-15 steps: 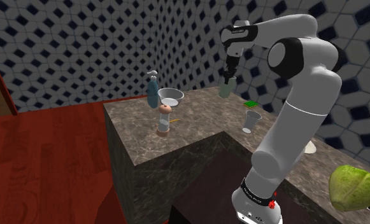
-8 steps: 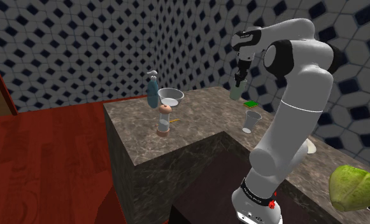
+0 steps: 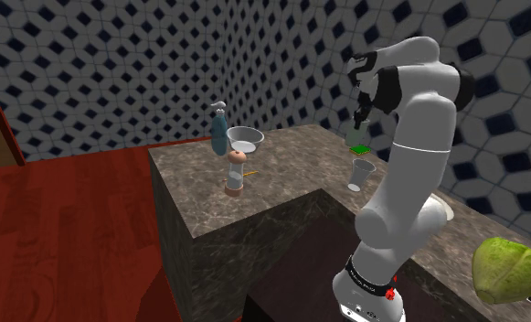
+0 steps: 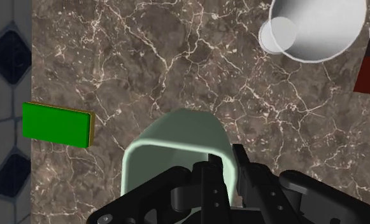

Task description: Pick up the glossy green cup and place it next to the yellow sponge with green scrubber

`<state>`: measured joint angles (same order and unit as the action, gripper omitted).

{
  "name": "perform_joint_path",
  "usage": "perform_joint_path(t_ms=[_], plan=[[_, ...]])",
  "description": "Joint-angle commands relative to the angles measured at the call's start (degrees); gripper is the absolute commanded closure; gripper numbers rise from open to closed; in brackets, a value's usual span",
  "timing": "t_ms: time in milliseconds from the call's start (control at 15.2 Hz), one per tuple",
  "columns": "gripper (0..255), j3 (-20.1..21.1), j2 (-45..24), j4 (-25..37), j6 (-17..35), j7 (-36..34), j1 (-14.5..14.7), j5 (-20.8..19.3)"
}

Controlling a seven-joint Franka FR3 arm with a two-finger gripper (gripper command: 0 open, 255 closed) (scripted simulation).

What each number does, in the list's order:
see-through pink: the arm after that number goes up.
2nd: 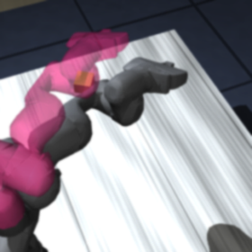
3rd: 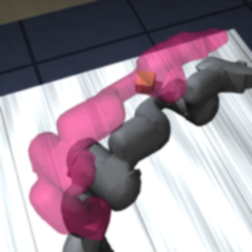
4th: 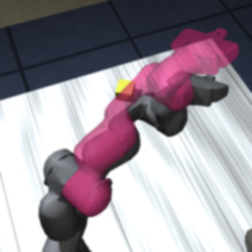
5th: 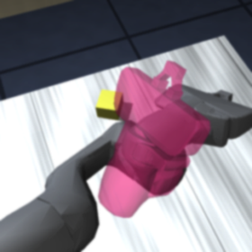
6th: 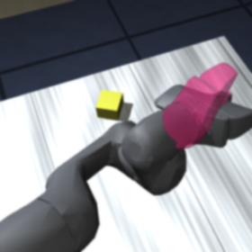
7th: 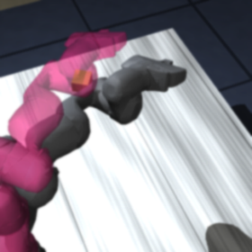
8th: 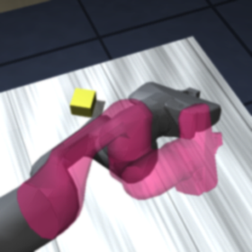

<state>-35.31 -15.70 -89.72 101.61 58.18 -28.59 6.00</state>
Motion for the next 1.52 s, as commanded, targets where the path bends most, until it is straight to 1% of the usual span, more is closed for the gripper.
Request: perform_joint_path(t_ms=[0, 264, 462, 660, 792, 1452], plan=[[255, -0.48, -3.22, 2.95, -0.18, 3.22, -2.76, 1.93], [255, -0.73, -9.39, 9.42, -1.27, 8.64, -8.61, 5.42], [255, -0.41, -14.56, 15.65, -2.77, 12.16, -13.57, 8.04], [255, 0.30, -20.37, 23.56, -5.04, 15.08, -19.10, 10.60], [255, 1.01, -24.72, 30.14, -7.14, 16.55, -23.17, 12.23], [255, 1.21, -24.59, 21.71, 0.70, 17.18, -21.30, 12.45]])
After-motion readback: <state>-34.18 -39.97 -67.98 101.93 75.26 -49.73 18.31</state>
